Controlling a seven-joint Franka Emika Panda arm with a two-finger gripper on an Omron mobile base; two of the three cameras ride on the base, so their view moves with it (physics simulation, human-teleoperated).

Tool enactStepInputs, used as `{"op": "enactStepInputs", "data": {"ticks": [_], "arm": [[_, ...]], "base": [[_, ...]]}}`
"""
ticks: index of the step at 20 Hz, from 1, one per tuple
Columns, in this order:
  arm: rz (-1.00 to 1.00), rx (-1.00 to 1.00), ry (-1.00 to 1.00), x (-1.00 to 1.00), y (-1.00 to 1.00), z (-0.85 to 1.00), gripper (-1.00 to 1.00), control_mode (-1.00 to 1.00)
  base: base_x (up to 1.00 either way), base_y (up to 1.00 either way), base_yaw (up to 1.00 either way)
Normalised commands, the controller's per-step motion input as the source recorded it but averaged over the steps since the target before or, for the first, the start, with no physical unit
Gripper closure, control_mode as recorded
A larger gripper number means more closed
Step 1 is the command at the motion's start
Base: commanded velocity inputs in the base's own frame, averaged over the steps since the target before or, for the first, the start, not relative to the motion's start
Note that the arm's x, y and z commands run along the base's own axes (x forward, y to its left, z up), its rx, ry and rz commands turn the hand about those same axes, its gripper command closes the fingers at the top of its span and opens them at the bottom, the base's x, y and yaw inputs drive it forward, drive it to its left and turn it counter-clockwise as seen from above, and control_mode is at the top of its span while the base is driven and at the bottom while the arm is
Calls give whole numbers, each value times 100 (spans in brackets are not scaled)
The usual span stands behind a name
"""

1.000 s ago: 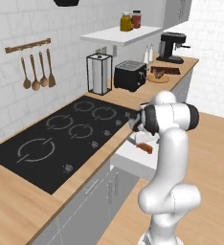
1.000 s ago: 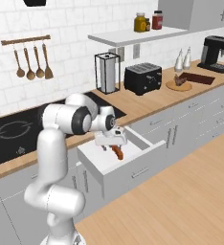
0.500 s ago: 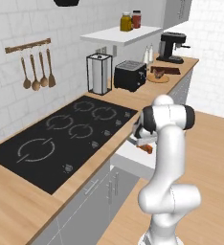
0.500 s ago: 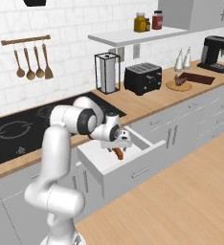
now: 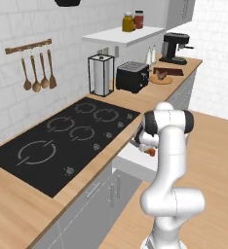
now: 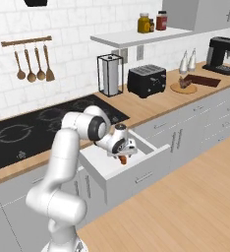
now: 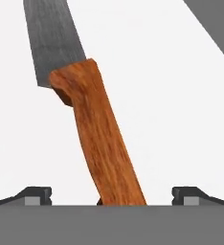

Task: Pick up the knife from the drawer and place it on the cutting board. Then place the meat from the plate to the cutting board.

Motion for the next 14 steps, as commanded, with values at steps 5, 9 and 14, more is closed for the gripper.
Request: {"op": "enactStepInputs", "data": {"ticks": [5, 9, 14], "arm": [[10, 3, -3, 19, -4, -27, -100, -100], [6, 0, 0, 3, 0, -36, -100, -100], [3, 0, 2, 6, 0, -31, 100, -100]], "base": [[0, 0, 0], [0, 0, 0], [0, 0, 0]]}}
